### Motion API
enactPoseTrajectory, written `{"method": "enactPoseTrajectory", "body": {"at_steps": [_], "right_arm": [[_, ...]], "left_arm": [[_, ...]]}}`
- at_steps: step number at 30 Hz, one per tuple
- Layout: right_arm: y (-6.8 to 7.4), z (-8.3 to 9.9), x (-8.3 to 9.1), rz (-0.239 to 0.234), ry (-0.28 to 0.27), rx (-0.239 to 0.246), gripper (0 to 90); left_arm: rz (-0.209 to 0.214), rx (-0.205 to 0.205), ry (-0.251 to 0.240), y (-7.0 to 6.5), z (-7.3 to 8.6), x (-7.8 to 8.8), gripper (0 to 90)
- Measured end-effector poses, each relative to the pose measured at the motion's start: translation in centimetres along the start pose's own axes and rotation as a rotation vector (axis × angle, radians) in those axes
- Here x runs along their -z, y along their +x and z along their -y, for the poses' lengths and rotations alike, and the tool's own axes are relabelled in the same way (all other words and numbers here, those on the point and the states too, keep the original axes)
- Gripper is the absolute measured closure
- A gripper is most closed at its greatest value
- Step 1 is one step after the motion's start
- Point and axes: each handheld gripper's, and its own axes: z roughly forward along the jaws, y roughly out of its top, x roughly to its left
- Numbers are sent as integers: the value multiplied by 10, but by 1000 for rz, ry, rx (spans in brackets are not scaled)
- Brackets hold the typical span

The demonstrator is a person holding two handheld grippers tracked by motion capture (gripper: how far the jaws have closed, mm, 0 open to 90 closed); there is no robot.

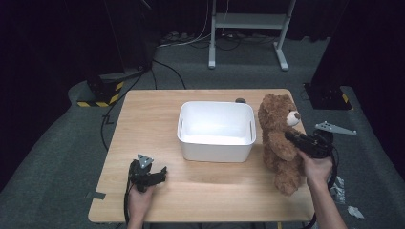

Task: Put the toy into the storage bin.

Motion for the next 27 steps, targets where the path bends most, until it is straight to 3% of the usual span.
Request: {"method": "enactPoseTrajectory", "body": {"at_steps": [14, 18, 27], "right_arm": [[14, 2, 16, -34, -37, 24, 805], [15, 1, 20, -58, -56, 6, 805], [24, -3, 28, -67, -66, 36, 807]], "left_arm": [[0, 0, 0, 0, 0, 0, 188], [0, 0, 0, 0, 0, 0, 188], [0, -1, 0, 0, 0, 0, 188]]}}
